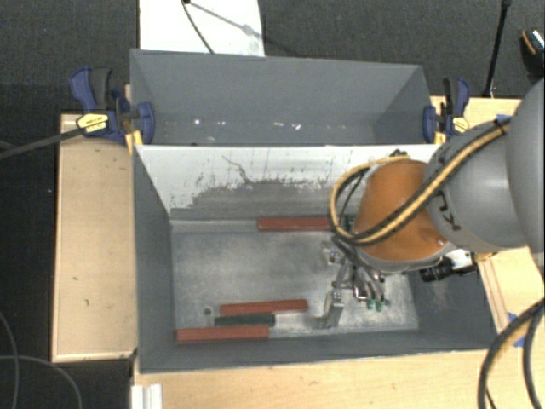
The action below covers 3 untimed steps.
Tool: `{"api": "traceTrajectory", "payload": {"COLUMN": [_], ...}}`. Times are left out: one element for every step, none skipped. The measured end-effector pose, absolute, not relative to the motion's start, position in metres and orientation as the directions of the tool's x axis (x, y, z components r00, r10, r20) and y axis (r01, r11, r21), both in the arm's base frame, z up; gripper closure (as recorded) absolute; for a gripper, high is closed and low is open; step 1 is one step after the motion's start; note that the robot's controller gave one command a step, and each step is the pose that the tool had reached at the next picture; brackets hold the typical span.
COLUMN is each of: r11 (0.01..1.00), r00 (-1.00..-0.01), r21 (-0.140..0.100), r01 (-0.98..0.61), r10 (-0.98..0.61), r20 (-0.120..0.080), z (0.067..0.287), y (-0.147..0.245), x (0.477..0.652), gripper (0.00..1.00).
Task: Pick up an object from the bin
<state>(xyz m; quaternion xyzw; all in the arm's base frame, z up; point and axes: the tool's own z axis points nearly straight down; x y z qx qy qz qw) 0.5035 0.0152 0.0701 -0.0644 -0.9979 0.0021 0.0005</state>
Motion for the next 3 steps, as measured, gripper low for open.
{"api": "traceTrajectory", "payload": {"r11": [1.0,1.0,0.983], "r00": [-1.0,-1.0,-0.983], "r21": [0.003,0.001,0.0], "r01": [-0.017,-0.008,-0.184], "r10": [-0.017,-0.008,-0.184], "r20": [-0.004,-0.003,-0.01], "z": [0.07,0.07,0.211], "y": [0.083,0.08,0.075], "x": [0.502,0.502,0.506], "gripper": [0.0,1.0,1.0]}}
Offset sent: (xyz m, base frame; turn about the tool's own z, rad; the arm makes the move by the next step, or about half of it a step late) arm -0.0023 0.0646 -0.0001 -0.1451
